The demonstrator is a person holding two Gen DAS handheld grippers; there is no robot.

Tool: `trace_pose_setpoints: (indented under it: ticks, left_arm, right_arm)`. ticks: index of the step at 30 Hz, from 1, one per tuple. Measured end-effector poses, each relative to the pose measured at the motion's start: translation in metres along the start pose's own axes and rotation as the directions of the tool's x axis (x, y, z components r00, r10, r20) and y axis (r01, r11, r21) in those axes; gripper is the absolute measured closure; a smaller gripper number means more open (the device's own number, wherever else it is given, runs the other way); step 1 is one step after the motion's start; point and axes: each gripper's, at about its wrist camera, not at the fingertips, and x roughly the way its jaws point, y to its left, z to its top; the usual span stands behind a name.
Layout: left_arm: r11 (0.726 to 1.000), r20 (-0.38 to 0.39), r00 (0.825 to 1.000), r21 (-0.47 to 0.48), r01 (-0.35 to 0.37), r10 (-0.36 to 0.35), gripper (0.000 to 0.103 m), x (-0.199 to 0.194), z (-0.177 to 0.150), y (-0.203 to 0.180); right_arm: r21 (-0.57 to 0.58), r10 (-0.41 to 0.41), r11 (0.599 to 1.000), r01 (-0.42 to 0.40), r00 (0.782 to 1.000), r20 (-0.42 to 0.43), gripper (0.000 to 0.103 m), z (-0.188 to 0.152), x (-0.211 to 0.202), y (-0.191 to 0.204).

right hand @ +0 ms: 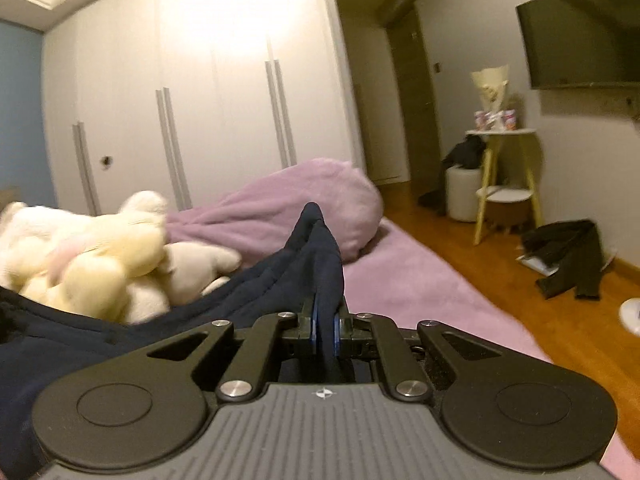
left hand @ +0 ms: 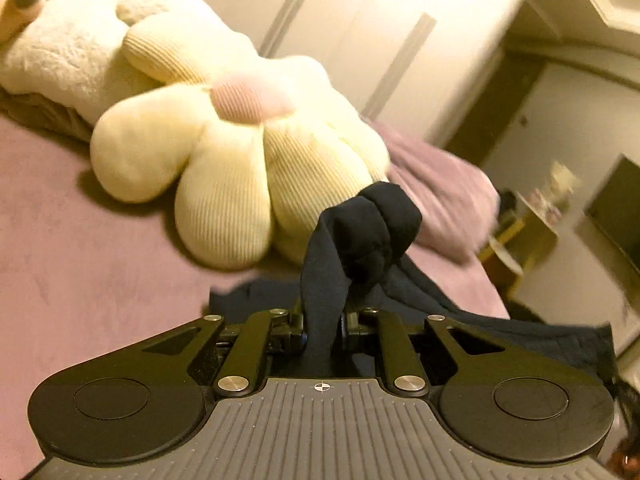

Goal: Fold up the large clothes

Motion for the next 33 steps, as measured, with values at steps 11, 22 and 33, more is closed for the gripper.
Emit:
trace_pose_setpoints:
  ticks: [11,22,33]
  left_arm:
    - [0.929,0.152,0.937,0.153,-0.336,0.314,0.084,0.145,-0.025,-0.029]
    - [0.887,0.130,0.908,0.198,-0.418,0.399,0.053,0.203,-0.074,0.001]
    - [0.930,0.089,0.931,0.066,-0.360,0.354,0.029,0.211,-0.069,0.025]
  right_arm:
    - [-0.146,-0.269,0.954,0.262,0.962,-0.035,0.096,-0.051,0.158,0.051]
    - [-0.156,-0.303,0.948,0.277,0.937,-0.175,0.090,-0.112,0.217,0.035]
    - [-0.024,-0.231,0.973,0.230,0.956,-0.182,0.089,-0.119,0.216,0.012]
